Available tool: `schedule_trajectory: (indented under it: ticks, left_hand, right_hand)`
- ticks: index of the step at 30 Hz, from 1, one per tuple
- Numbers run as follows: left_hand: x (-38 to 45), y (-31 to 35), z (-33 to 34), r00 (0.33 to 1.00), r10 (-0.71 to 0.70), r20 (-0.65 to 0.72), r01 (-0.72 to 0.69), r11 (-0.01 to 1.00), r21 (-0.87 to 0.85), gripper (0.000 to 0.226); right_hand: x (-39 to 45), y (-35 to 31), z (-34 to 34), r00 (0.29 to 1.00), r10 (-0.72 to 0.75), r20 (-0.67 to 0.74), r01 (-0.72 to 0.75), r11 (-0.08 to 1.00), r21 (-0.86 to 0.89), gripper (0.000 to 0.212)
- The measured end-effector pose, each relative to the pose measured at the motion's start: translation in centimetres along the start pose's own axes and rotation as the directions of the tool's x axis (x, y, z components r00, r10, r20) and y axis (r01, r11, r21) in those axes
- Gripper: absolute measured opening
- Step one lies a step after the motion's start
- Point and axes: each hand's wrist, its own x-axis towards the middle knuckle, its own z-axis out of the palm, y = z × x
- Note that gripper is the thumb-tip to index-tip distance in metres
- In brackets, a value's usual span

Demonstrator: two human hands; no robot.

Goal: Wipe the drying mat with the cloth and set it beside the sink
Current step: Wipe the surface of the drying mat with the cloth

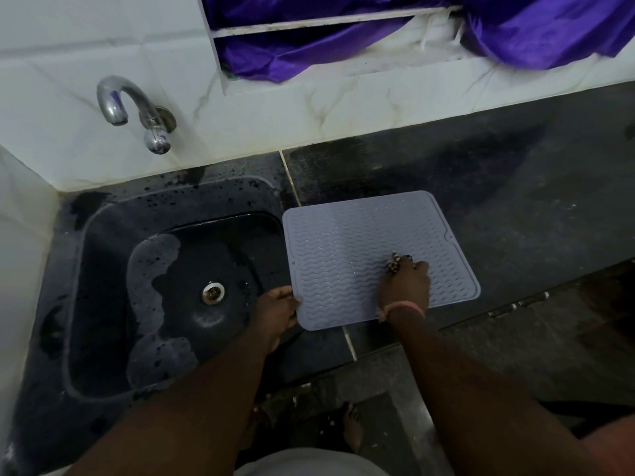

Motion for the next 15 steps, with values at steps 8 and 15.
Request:
schedule_trajectory:
  ticks: [8, 15]
  left_hand:
    - [-0.3, -0.6, 0.5, 0.997, 0.061, -0.049, -0.06, 0.998, 0.011, 0.035]
    - [0.1, -1.2, 0.3, 0.987, 0.1, -0.124, -0.088, 0.991, 0.098, 0.03]
  right_hand:
    - [-6.8, -4.6, 2.8, 0.96, -0.198, 0.2, 0.205, 0.978, -0.019, 0.05]
    - [-9.4, -7.4, 3.4, 0.734, -0.512, 0.445, 0.468, 0.857, 0.216, 0.03]
